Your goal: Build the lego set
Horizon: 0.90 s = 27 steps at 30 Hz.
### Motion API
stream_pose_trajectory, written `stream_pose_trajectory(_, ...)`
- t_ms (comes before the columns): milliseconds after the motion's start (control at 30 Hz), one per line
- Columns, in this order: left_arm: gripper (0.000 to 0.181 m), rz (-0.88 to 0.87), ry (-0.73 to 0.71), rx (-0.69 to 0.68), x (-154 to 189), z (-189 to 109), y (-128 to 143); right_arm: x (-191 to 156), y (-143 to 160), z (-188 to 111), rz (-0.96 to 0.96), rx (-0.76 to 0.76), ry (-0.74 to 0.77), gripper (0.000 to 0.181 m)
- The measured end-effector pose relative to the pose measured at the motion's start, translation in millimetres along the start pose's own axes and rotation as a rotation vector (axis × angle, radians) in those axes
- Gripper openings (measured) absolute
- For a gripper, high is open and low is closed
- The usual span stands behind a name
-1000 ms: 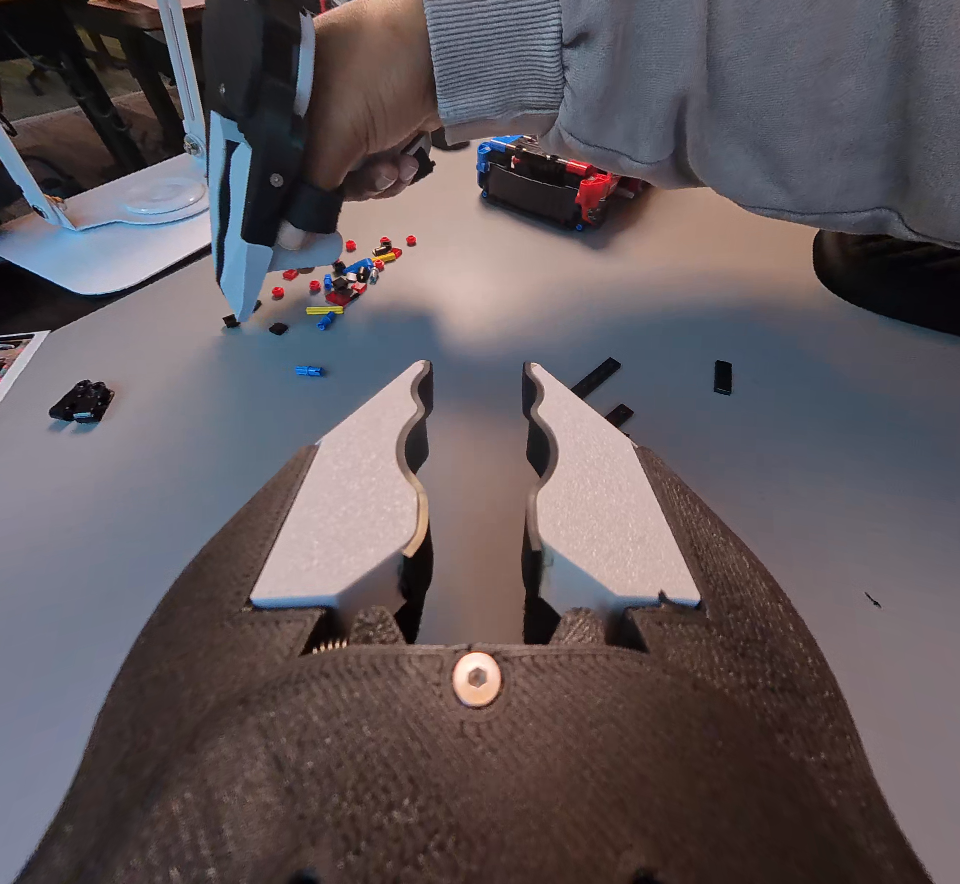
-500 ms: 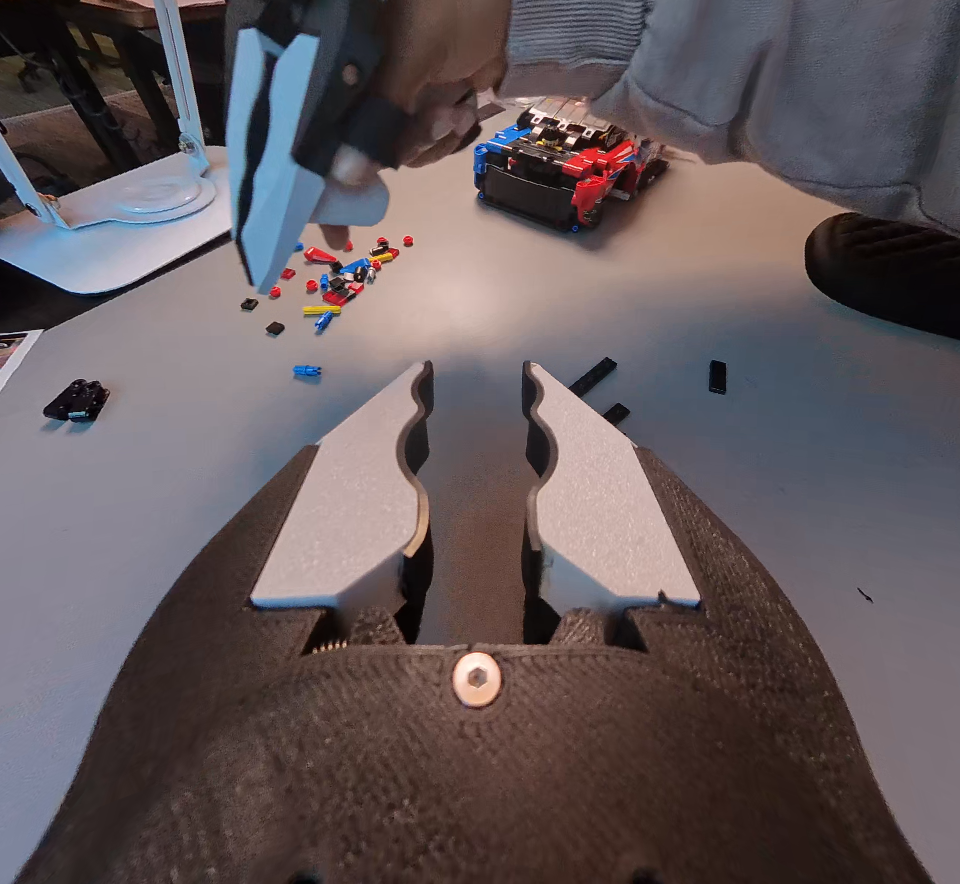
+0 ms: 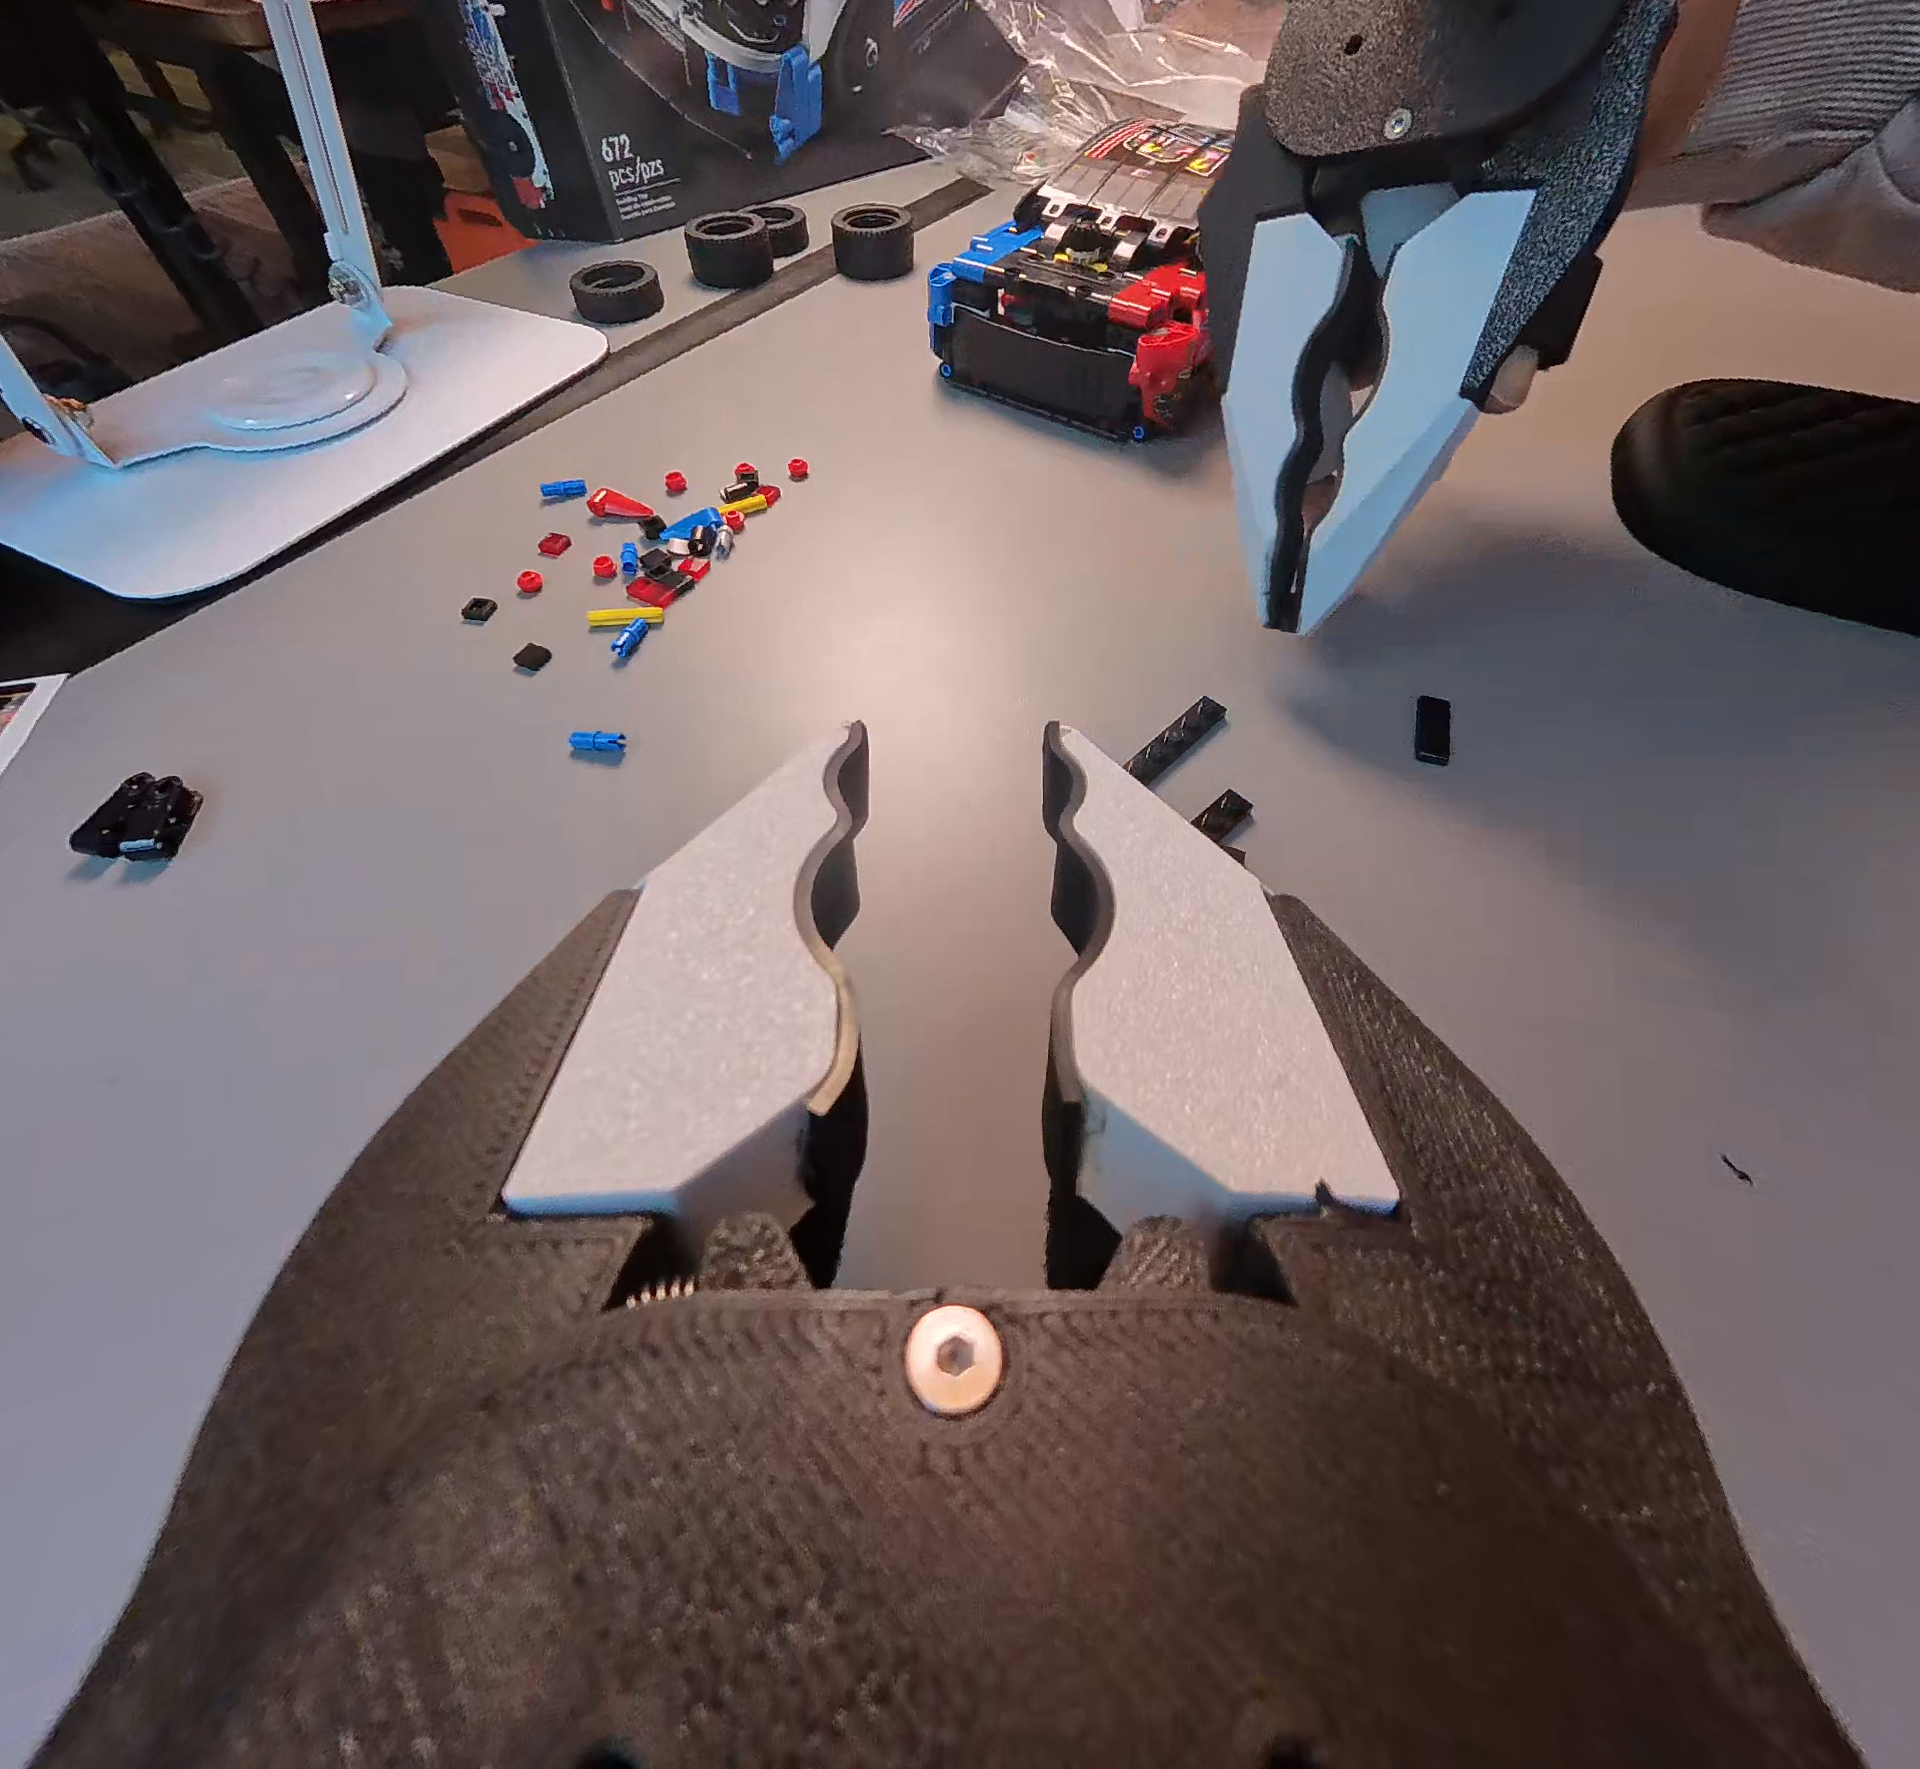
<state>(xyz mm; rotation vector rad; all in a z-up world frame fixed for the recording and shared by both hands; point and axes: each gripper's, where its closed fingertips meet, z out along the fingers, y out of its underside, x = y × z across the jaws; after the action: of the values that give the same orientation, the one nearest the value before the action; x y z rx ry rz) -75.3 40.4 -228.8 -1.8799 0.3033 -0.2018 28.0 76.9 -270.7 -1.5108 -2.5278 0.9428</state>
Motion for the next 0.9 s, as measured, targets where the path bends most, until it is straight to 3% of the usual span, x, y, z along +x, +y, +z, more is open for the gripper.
stream_pose_trajectory(633,0.031,0.016,-0.026,-0.001,-1.8,-0.5,0.3,-1.1,19.3,2.2,-0.01,-0.002,0.119,0.009)
stream_pose_trajectory(900,0.031,0.014,-0.029,-0.002,-2.3,-0.9,0.6,13.1,-28.2,-43.2,0.048,0.338,0.149,0.024)
